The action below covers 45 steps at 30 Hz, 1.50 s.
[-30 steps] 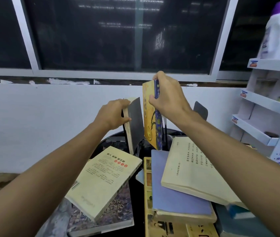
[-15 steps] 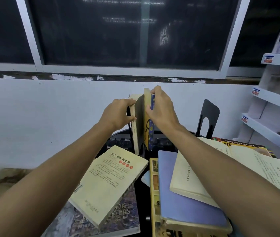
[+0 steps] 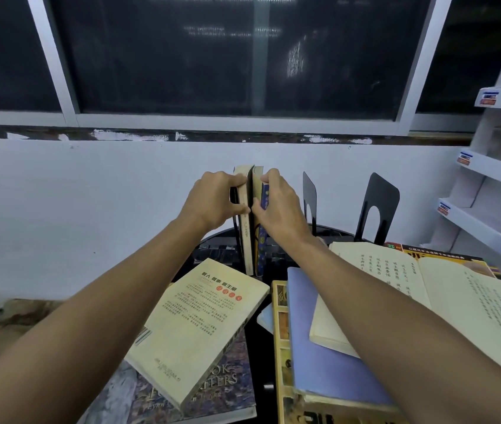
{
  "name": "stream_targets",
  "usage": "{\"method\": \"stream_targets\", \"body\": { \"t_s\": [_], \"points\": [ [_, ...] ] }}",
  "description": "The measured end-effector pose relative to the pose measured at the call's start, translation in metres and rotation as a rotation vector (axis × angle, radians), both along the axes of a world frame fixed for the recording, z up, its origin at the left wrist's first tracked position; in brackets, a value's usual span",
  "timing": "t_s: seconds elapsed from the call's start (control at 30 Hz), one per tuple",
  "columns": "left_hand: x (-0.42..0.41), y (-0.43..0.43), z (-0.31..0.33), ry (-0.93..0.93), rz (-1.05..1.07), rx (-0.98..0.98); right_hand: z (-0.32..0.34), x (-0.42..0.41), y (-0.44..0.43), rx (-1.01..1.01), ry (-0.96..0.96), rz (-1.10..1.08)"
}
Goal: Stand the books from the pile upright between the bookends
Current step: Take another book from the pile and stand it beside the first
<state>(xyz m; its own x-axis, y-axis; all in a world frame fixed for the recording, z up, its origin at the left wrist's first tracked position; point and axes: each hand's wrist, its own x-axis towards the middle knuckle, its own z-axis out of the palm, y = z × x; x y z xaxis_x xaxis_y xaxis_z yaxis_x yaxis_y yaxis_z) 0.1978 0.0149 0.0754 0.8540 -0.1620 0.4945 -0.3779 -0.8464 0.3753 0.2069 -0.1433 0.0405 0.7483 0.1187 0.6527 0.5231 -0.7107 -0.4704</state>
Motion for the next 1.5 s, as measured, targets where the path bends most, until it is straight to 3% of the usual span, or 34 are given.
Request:
{"method": "stream_targets", "body": {
  "t_s": [0.5,0.87,1.5],
  "points": [
    [0.000,-0.001,0.002,0.019,-0.044,0.033,-0.011,0.007,-0.017,0.033,0.009,0.086],
    [-0.005,-0.002,0.003,0.006,-0.060,0.039,-0.006,0.004,-0.034,-0.118,0.248,0.301],
    [-0.007,0.000,0.004,0.012,-0.077,0.031,-0.005,0.010,-0.030,-0.077,0.280,0.322]
  ]
}}
